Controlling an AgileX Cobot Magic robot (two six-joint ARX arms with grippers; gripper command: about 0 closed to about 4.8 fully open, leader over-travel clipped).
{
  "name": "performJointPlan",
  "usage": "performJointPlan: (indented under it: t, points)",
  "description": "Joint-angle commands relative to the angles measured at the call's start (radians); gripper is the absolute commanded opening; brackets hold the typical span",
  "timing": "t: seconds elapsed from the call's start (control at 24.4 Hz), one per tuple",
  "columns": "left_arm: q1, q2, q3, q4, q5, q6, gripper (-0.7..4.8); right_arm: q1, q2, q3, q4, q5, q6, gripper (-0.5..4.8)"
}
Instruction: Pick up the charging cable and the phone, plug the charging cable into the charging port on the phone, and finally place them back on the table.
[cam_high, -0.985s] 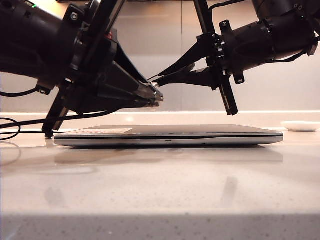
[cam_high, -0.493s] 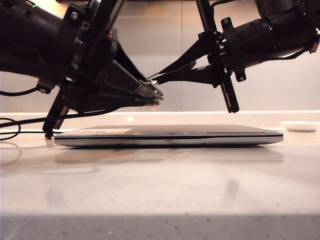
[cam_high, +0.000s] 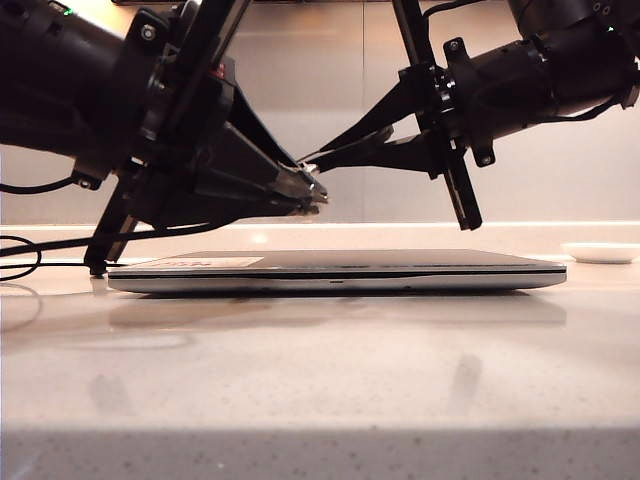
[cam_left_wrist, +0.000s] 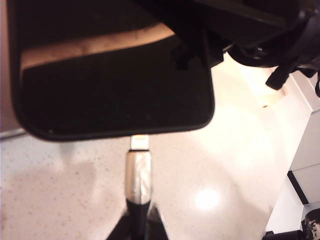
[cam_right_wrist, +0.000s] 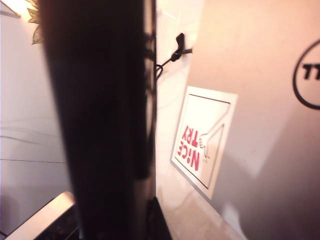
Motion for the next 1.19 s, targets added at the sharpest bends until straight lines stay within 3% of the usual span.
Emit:
performJointPlan:
  t: [0.04, 0.7, 1.19]
  points:
    - [0.002, -0.002, 0.004, 0.031, -0.012, 0.001, -0.06, 0.004, -0.009, 0.007, 0.0, -0.041, -0.003, -0.06]
    - [0.002, -0.002, 0.004, 0.017, -0.012, 0.001, -0.06, 0.024, -0.049, 0.006, -0.05, 0.02, -0.047, -0.06]
    - [0.002, -0.002, 0.004, 0.035, -0.012, 0.001, -0.06, 0.036, -0.049, 0.006, -0.123, 0.008, -0.052, -0.06]
